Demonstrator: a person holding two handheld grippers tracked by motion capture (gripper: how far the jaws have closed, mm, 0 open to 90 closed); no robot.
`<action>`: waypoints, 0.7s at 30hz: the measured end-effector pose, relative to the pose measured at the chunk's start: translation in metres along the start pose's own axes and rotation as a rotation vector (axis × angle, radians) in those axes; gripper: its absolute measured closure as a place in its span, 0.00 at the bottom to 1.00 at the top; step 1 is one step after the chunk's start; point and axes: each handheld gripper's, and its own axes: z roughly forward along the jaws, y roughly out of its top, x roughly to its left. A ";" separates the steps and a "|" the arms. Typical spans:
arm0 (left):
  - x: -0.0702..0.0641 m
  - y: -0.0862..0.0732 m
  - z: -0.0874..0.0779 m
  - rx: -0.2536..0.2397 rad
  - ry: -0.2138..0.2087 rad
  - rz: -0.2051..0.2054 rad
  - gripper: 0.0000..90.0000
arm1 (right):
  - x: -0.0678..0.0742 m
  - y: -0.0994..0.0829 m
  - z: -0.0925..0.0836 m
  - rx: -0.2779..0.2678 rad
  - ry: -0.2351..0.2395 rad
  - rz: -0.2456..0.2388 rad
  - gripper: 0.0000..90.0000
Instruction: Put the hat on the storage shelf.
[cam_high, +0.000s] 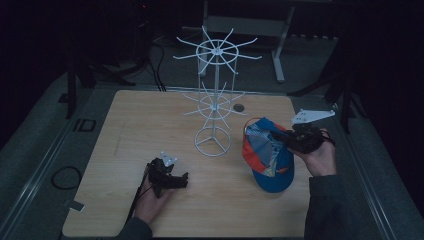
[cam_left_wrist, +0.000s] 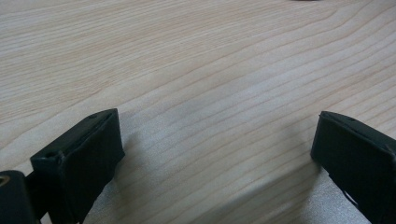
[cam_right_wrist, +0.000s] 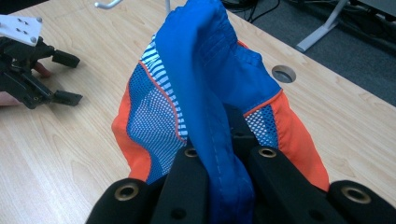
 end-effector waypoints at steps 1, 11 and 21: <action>0.000 0.000 0.000 0.000 0.000 0.000 0.03 | 0.000 0.001 -0.002 -0.006 -0.001 0.000 0.98; 0.000 0.000 0.000 0.000 -0.001 0.003 0.03 | -0.001 0.007 -0.011 -0.024 -0.002 0.000 0.98; 0.000 0.000 0.000 0.000 0.000 0.003 0.03 | -0.003 0.014 -0.019 -0.061 -0.005 0.001 0.98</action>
